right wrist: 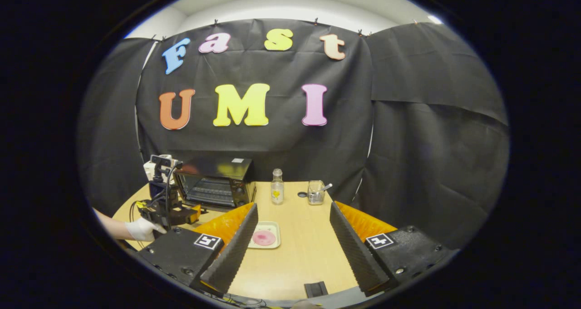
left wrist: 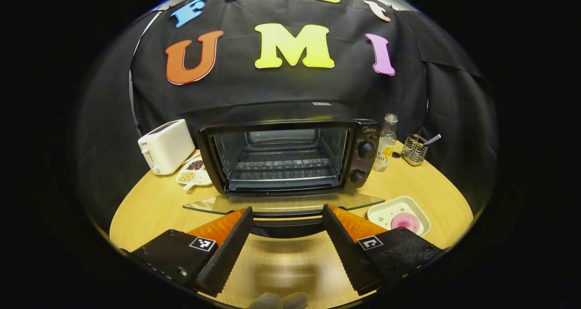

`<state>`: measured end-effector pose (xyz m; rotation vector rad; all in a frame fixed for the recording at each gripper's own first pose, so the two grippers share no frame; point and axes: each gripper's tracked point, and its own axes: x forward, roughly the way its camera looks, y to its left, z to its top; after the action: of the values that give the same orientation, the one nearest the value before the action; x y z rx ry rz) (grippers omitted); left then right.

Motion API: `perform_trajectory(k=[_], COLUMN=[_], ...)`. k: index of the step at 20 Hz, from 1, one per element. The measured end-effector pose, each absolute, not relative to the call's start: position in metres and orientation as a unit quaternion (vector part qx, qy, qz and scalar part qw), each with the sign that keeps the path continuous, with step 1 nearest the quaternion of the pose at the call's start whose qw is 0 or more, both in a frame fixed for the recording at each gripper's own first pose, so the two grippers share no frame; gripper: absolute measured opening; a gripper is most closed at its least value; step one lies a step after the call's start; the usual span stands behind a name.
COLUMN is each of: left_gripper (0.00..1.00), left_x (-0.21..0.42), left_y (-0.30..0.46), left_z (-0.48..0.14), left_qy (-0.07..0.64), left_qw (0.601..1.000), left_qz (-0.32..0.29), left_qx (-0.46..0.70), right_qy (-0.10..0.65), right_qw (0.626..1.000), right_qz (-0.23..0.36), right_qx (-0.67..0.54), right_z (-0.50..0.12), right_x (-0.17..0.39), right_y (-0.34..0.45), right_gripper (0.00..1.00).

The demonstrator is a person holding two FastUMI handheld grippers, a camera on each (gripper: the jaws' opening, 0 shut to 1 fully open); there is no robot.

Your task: Open the electric oven with the left hand, put the food in, and close the electric oven.

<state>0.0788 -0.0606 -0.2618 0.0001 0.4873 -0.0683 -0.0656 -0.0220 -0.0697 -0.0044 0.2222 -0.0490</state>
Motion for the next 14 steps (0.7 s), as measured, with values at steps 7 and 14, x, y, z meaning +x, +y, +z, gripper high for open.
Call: perform_trajectory(k=[7, 14], left_gripper=[0.96, 0.95], left_x=[0.065, 0.052], left_y=[-0.065, -0.067], left_z=[-0.285, -0.309], left_qy=[0.268, 0.304], left_qw=[0.963, 0.952], left_qz=[-0.033, -0.03], left_qx=[-0.002, -0.018], right_qy=[0.132, 0.142], right_qw=[0.991, 0.989], right_qz=[-0.032, -0.033], right_qx=[0.004, 0.011], right_z=[-0.088, -0.098], right_x=[-0.071, -0.069], right_y=[-0.028, -0.027], right_gripper=[1.0, 1.0])
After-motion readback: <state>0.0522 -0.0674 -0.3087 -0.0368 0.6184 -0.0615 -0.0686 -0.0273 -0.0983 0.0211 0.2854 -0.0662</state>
